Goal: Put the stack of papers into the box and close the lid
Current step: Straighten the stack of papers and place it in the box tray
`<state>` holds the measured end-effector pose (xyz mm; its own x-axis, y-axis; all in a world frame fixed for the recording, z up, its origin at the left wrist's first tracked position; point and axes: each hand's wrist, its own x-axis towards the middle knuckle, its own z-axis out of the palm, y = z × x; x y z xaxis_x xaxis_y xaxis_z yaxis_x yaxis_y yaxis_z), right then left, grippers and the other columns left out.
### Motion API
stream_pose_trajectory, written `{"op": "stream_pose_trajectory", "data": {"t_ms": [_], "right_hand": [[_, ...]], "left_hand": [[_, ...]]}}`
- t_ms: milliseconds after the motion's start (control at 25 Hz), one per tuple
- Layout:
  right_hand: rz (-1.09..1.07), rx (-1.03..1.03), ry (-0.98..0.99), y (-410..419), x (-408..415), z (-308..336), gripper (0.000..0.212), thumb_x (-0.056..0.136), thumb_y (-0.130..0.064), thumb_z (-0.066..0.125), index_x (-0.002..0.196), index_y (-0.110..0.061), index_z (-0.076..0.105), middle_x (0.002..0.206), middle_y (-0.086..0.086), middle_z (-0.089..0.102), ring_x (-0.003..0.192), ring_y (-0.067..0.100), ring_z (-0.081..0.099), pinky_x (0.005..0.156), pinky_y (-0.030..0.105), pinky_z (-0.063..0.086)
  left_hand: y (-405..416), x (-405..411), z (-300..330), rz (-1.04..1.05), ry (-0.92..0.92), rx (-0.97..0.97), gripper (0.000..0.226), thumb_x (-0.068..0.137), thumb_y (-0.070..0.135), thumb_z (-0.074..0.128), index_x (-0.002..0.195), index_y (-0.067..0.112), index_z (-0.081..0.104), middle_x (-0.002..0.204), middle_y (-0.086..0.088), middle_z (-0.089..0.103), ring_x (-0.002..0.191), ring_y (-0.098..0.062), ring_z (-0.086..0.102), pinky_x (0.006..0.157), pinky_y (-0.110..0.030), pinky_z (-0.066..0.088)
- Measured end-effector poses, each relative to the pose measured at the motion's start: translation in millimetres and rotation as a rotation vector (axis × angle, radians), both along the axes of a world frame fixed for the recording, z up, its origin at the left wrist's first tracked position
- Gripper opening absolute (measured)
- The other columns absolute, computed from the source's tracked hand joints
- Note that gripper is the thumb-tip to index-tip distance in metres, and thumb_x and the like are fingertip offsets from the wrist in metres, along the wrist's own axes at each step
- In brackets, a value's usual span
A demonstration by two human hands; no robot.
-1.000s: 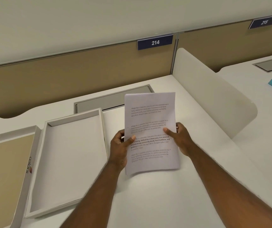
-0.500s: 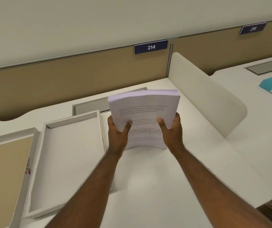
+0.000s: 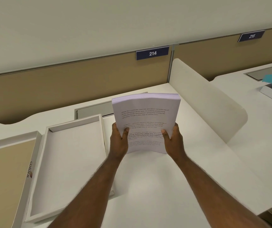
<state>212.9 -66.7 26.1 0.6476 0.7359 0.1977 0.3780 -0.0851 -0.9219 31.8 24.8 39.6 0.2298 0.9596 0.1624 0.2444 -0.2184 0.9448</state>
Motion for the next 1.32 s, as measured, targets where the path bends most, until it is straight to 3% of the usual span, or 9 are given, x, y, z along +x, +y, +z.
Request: {"op": "stream_pose_trajectory", "data": {"t_ms": [80, 280, 520, 640, 800, 960, 1120, 1320], "right_hand": [[-0.006, -0.059, -0.055, -2, 3, -3, 0.032, 0.095, -0.018, 0.054, 0.122, -0.002, 0.049, 0.117, 0.016, 0.065, 0.102, 0.031, 0.062, 0.08, 0.03, 0.048], [-0.034, -0.162, -0.187, 3, 16, 21, 0.025, 0.091, -0.022, 0.059, 0.111, -0.008, 0.056, 0.108, 0.014, 0.07, 0.095, 0.033, 0.065, 0.079, 0.043, 0.054], [0.083, -0.225, -0.156, 40, -11, 54, 0.025, 0.087, -0.022, 0.062, 0.109, -0.01, 0.062, 0.102, 0.006, 0.07, 0.087, 0.023, 0.062, 0.073, 0.029, 0.042], [0.164, -0.252, -0.138, 59, -54, 56, 0.026, 0.086, -0.023, 0.062, 0.109, -0.011, 0.062, 0.105, 0.005, 0.07, 0.09, 0.025, 0.063, 0.075, 0.031, 0.046], [0.266, -0.339, -0.126, 84, -118, 57, 0.03, 0.085, -0.025, 0.062, 0.11, -0.01, 0.061, 0.111, 0.007, 0.069, 0.099, 0.028, 0.064, 0.086, 0.042, 0.053], [0.329, -0.435, -0.078, 105, -175, 48, 0.03, 0.083, -0.025, 0.063, 0.107, -0.008, 0.062, 0.111, 0.008, 0.069, 0.1, 0.029, 0.064, 0.087, 0.045, 0.053], [0.328, -0.513, -0.016, 120, -215, 30, 0.027, 0.081, -0.021, 0.064, 0.104, -0.007, 0.063, 0.111, 0.011, 0.07, 0.099, 0.03, 0.065, 0.087, 0.043, 0.054], [0.318, -0.613, -0.032, 137, -234, 7, 0.036, 0.081, -0.021, 0.064, 0.112, -0.003, 0.06, 0.116, 0.013, 0.067, 0.104, 0.031, 0.064, 0.09, 0.044, 0.054]], "left_hand": [[3, -3, -4, 0.0, 0.085, 0.023, 0.028, 0.098, 0.024, 0.049, 0.123, 0.012, 0.045, 0.113, 0.006, 0.06, 0.102, -0.023, 0.063, 0.074, -0.021, 0.047], [11, -7, 17, 0.013, 0.238, 0.111, 0.029, 0.095, 0.036, 0.051, 0.112, 0.013, 0.051, 0.108, -0.001, 0.066, 0.096, -0.025, 0.066, 0.077, -0.041, 0.056], [31, -51, 52, 0.09, 0.373, 0.094, 0.037, 0.093, 0.042, 0.05, 0.118, 0.016, 0.054, 0.116, -0.004, 0.067, 0.103, -0.026, 0.064, 0.086, -0.047, 0.054], [33, -98, 53, 0.132, 0.382, 0.073, 0.036, 0.093, 0.039, 0.053, 0.116, 0.01, 0.056, 0.114, -0.007, 0.068, 0.1, -0.026, 0.065, 0.084, -0.046, 0.055], [40, -166, 46, 0.188, 0.399, 0.075, 0.034, 0.093, 0.036, 0.055, 0.107, 0.006, 0.063, 0.107, -0.009, 0.071, 0.095, -0.026, 0.067, 0.072, -0.03, 0.051], [55, -224, 31, 0.256, 0.514, 0.004, 0.035, 0.093, 0.033, 0.056, 0.101, 0.0, 0.062, 0.103, -0.016, 0.068, 0.095, -0.03, 0.063, 0.074, -0.031, 0.044], [70, -260, 12, 0.234, 0.572, -0.095, 0.038, 0.094, 0.033, 0.055, 0.104, -0.002, 0.061, 0.107, -0.018, 0.067, 0.1, -0.032, 0.062, 0.083, -0.038, 0.05], [84, -274, -14, 0.203, 0.589, -0.174, 0.038, 0.094, 0.033, 0.055, 0.104, -0.004, 0.059, 0.108, -0.02, 0.066, 0.101, -0.032, 0.061, 0.079, -0.035, 0.046]]}}
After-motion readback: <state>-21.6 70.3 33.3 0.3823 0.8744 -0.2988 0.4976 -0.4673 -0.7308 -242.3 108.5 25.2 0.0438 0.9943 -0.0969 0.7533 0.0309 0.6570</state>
